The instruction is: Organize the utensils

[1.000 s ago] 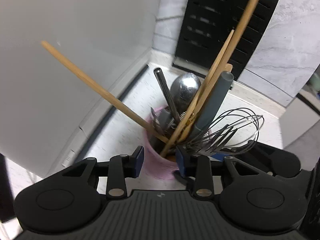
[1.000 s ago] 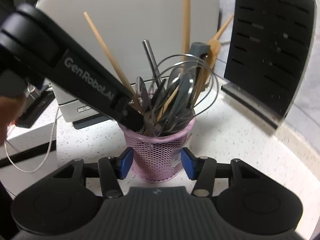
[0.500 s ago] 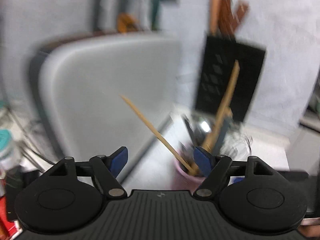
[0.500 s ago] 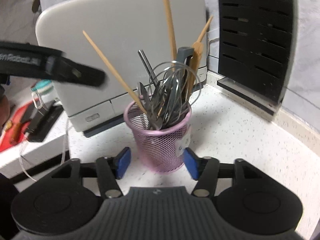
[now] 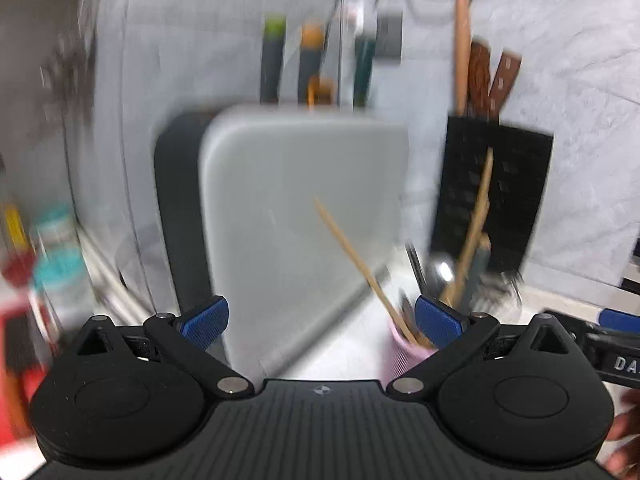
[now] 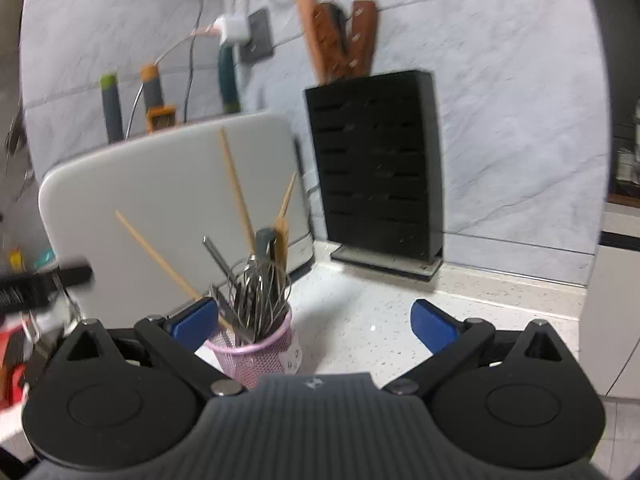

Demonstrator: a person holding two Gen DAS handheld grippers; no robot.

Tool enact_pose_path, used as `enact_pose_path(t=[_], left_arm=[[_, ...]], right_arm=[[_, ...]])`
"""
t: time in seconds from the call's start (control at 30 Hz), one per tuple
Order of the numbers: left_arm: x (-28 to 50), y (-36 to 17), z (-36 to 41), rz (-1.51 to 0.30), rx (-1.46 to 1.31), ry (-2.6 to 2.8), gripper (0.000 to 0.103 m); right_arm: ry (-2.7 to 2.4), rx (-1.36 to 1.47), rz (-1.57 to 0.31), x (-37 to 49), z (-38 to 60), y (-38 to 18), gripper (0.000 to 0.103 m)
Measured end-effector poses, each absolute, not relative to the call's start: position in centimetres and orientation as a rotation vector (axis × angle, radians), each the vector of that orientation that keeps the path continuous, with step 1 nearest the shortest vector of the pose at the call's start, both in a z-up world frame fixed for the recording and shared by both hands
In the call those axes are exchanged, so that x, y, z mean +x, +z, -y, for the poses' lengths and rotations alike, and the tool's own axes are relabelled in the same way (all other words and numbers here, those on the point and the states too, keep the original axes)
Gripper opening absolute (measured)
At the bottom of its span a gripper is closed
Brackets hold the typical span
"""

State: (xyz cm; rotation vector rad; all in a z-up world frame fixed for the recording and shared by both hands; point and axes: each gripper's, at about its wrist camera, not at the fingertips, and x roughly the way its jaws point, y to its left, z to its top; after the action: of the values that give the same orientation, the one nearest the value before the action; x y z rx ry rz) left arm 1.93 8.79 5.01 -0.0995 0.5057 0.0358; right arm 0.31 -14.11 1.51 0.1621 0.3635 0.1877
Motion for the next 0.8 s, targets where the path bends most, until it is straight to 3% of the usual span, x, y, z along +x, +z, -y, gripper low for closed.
enact_pose_path(t=[0.13, 0.8], left_arm=[[2.7, 2.7, -7.7, -0.666, -0.097, 0.031, 0.103], [2.4, 2.4, -5.8, -0.648, -0.004, 0.045, 0.103]], right_arm=[[0.098, 0.139, -0.443, 0.2, 13.7, 0.7, 0.1], [0.103, 0.086, -0.475, -0.4, 12.8, 0.1, 0.1]])
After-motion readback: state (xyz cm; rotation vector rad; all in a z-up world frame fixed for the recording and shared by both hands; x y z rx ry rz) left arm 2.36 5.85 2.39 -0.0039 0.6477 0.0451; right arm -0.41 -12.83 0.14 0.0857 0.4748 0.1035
